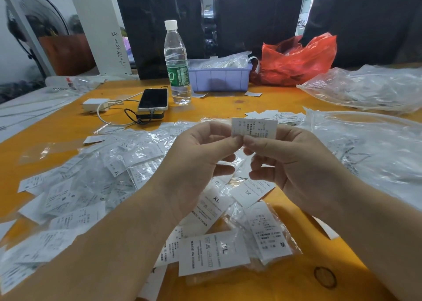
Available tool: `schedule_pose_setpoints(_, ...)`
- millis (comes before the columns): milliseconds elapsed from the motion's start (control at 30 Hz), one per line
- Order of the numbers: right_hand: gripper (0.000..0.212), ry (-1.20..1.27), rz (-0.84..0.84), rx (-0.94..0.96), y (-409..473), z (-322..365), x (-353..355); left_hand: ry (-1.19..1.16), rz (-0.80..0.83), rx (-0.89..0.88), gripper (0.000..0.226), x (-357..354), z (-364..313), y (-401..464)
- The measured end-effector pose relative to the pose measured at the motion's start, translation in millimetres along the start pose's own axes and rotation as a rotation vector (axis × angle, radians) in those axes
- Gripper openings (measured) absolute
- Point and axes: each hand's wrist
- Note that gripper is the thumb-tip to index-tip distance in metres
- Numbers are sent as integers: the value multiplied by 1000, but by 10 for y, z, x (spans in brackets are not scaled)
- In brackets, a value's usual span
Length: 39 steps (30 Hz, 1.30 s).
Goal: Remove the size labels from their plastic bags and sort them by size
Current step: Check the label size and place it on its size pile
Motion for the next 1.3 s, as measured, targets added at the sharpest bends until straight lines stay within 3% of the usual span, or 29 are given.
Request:
schedule_pose_setpoints(200,29,-117,-19,51,1,50,27,-109,22,66,10,17,-30,12)
schedule_pose_setpoints(333,17,-80,-71,112,6,66,59,-143,-30,77,17,42,-45,28)
schedule_pose_setpoints(500,29,-65,-75,174,-10,60,44,-150,-32,67,4,34,-30,33)
schedule_pose_setpoints(800,12,-74,-143,173,5,28,49,-144,4,54,5,29,-3,38)
schedule_pose_setpoints(1000,25,-34,-77,137,-13,28,8,-128,-1,50,11,30,1,42)
schedule_pose_setpoints(1300,13,-44,-44,94,-15,37,17,-110,-25,54,12,26,2,45)
Point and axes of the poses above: each hand's wrist, its own y-axis towards the middle knuckle, its own x-axis out of the back of the hand, z = x × y
